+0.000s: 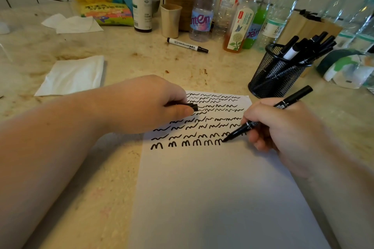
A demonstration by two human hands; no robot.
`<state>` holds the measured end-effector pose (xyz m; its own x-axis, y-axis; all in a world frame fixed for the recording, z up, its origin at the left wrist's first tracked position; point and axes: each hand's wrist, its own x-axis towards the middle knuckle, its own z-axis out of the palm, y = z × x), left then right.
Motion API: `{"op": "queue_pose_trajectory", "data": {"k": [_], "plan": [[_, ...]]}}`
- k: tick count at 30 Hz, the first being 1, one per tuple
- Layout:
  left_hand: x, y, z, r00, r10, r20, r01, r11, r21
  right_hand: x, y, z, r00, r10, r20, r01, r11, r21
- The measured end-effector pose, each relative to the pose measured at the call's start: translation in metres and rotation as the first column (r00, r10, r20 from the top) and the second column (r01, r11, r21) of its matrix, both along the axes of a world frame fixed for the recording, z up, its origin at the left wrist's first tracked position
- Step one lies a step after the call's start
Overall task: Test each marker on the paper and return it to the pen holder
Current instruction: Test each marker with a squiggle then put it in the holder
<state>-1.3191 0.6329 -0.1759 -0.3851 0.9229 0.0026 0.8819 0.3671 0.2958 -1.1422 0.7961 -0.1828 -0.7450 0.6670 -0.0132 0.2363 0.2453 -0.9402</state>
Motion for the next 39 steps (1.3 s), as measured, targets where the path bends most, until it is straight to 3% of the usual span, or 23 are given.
{"op": "queue_pose_trajectory", "data": {"k": [6,15,33,39], "plan": [[0.0,-0.001,0.0,0.999,-0.008,0.034,0.007,1.0,0.03,-0.001,0.001,0.001,0.989,-0.038,-0.145,0.026,0.996,-0.082],[0.002,-0.002,0.002,0.993,-0.04,0.109,0.032,0.997,0.072,-0.004,0.001,0.003,0.897,0.067,-0.437,-0.209,0.935,-0.286],[0.005,-0.002,0.003,0.992,-0.082,0.093,0.074,0.993,0.088,-0.004,0.001,-0.001,0.924,0.145,-0.355,-0.23,0.95,-0.211],[0.011,0.001,0.007,0.997,-0.068,0.024,0.066,0.995,0.074,-0.004,-0.003,0.0,0.926,0.185,-0.329,-0.257,0.948,-0.19]]}}
